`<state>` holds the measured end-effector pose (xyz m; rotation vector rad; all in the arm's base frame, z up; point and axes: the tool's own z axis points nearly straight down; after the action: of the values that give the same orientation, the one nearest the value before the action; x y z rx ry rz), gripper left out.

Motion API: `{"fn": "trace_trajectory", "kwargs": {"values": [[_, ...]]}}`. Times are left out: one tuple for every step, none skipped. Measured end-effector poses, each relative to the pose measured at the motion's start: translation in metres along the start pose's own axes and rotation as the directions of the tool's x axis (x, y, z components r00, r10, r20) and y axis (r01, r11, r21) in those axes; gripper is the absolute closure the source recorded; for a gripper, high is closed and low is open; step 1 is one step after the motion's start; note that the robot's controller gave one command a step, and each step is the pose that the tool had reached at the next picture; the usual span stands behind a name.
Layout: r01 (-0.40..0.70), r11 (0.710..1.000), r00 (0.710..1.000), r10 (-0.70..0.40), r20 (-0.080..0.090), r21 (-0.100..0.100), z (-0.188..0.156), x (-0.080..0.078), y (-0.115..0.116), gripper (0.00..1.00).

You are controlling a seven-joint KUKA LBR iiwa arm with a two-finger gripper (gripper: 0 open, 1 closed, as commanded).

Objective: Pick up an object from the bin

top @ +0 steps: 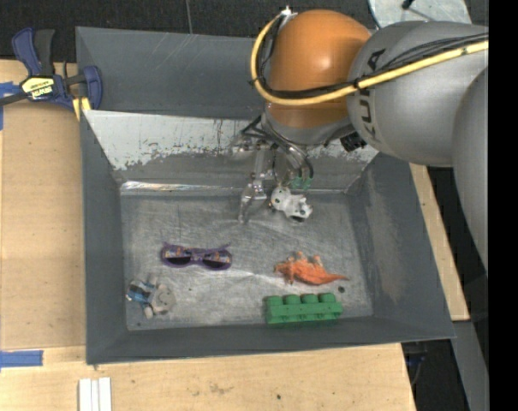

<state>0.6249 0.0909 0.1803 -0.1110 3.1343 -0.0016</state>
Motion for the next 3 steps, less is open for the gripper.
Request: {"fn": "trace_trajectory", "kwargs": {"values": [[0.103, 0.995, 0.995, -0.103, 0.002, -0.006, 0.032, 0.016, 0.015, 0.00], [0.227, 0.974, 0.974, -0.227, -0.003, 0.000, 0.056, 0.035, 0.000, 0.00], [0.341, 0.940, 0.940, -0.341, -0.001, -0.002, 0.067, 0.027, 0.007, 0.00]]}}
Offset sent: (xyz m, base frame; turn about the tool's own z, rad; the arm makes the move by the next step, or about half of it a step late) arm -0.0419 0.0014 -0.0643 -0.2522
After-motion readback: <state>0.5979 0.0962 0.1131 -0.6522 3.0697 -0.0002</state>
